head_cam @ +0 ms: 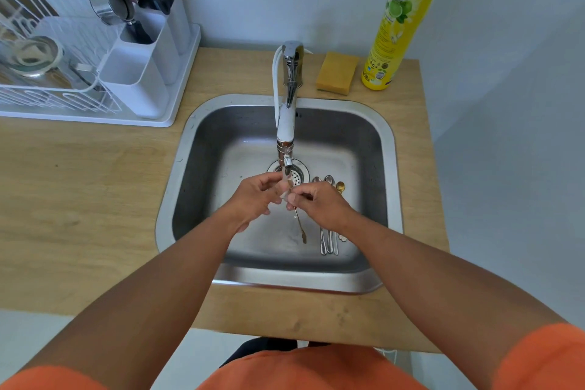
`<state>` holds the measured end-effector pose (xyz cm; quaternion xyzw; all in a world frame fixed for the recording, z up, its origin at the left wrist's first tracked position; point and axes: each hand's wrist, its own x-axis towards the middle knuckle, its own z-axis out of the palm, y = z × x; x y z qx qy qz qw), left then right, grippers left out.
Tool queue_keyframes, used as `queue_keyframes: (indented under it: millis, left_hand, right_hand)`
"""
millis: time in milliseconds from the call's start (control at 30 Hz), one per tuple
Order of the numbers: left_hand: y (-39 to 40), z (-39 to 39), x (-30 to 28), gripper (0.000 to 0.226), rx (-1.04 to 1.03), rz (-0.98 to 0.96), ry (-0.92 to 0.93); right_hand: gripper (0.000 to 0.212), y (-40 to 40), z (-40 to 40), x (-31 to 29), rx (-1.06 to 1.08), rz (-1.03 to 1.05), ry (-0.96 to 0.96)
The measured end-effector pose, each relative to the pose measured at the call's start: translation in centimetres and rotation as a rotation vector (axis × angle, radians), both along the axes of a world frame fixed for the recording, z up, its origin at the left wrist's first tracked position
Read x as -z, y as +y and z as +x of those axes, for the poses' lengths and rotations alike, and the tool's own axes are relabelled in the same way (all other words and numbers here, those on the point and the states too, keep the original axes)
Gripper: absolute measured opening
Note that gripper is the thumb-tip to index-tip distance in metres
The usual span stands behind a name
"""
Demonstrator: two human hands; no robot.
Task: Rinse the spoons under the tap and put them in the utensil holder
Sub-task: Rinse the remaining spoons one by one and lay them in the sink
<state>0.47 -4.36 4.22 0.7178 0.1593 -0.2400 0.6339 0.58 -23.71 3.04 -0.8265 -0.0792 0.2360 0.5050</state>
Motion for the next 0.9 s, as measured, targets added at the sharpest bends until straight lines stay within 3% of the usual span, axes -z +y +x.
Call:
queue_keyframes:
  millis: [200, 533, 633, 733, 900]
  left_hand:
    - [0.2, 0.3, -0.1, 0.030, 0.024, 0.028, -0.018]
    - [-0.6, 0.9, 0.0, 0.003, -0.029, 0.153, -0.101]
    - [-0.4, 1.0, -0.1, 0.015, -0.018, 0.230, -0.089]
    - [0.0, 1.0, -0.6, 0.019, 0.045, 0.174, -0.013]
    - [0.6, 1.1, -0.7, 0.027, 0.060, -0.087, 0.131]
  right_hand:
    - [0.019, 0.2, 0.4, -0.2, 0.023, -0.090, -0.068]
    - [0.020, 1.1, -0.4, -0.3, 0.093, -0.078, -0.029]
    - [0.021, 1.2, -0.5, -0.2, 0.089, -0.048, -0.023]
    - [0.022, 1.1, -0.7, 0.1, 0.083, -0.015, -0.004]
    - [0.015, 0.6, -0.6, -0.1, 0.094, 0.178, 0.167]
